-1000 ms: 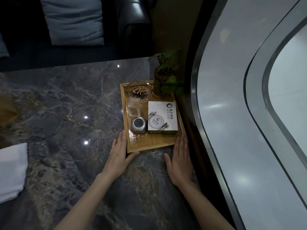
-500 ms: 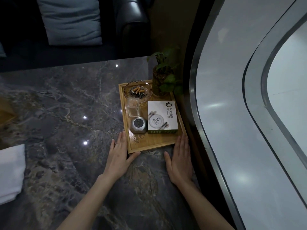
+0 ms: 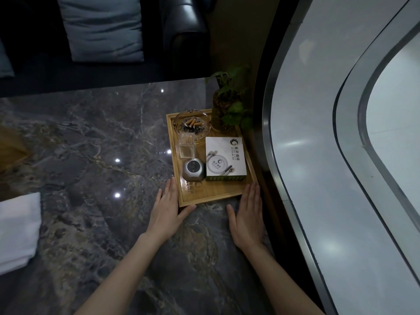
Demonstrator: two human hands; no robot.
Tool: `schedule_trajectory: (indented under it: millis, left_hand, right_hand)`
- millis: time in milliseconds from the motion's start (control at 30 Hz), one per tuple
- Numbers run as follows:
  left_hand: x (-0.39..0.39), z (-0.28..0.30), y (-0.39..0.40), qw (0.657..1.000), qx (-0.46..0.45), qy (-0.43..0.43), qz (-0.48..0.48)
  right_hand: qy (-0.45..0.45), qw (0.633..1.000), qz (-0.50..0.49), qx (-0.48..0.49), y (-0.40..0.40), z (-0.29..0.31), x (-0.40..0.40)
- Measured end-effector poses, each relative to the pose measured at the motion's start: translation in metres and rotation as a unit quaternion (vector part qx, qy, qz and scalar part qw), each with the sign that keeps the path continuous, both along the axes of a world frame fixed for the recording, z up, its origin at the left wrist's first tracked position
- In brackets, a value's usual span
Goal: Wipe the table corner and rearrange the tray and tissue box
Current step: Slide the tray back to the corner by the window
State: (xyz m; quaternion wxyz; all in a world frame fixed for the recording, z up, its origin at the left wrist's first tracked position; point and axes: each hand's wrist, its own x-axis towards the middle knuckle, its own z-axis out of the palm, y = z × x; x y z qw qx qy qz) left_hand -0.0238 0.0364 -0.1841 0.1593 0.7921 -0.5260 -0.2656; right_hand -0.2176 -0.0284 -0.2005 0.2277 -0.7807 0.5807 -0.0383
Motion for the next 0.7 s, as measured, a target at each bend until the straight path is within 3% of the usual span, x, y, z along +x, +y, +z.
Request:
schedule_trajectory:
  millis: [267,467,700]
  left_hand:
    - [-0.005,0.012,-0.005,0.998,0.062,0.006,0.02]
    - [0.01,0.021,0.005,0.997,0.069,0.04,-0.017]
    - [0.078,0.072,0.02,0.993,-0.057,0.079,0.063]
  right_hand:
    - [0.082,0.996,-0.001,0.019,0.0,0.028,0.017]
    - [0.277,0.958,0.054,0.043,0.013,0.06,0.059]
    - [0.123,0.976,0.171,-0.063,0.023,0.108,0.142]
